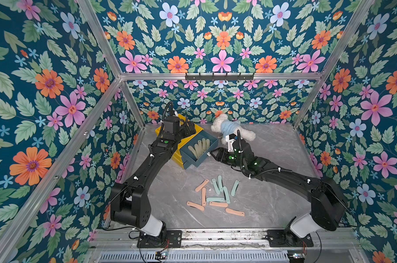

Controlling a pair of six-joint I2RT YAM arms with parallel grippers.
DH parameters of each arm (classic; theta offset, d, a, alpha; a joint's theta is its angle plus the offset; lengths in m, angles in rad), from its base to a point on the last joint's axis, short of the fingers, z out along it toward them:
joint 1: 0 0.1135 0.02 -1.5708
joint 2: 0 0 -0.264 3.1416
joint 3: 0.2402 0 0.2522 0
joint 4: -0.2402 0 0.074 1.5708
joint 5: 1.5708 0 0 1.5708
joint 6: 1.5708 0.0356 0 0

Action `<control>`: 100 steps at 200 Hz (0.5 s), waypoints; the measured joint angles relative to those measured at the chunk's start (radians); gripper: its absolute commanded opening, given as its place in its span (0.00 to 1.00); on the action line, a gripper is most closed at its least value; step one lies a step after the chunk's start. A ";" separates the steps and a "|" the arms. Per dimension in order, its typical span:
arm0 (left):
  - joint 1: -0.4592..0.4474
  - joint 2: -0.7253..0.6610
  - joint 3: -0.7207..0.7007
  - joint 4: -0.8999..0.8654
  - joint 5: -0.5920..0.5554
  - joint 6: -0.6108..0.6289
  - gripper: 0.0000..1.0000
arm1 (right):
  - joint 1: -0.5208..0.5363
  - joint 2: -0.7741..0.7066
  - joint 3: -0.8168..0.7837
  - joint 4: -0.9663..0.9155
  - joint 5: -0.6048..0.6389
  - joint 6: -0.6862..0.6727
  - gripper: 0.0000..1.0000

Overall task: Place the fruit knives into the drawer by color
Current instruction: Close the drawer in the storage box.

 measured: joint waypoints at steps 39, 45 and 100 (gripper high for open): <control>0.001 0.016 -0.013 0.019 -0.001 0.001 0.99 | 0.000 0.100 0.075 0.007 0.006 0.013 0.53; 0.001 0.017 -0.017 0.029 0.000 0.002 0.99 | 0.000 0.117 0.086 0.006 0.004 0.019 0.53; 0.002 0.005 -0.068 0.102 0.006 0.010 0.99 | 0.003 0.272 0.196 0.073 -0.028 0.055 0.59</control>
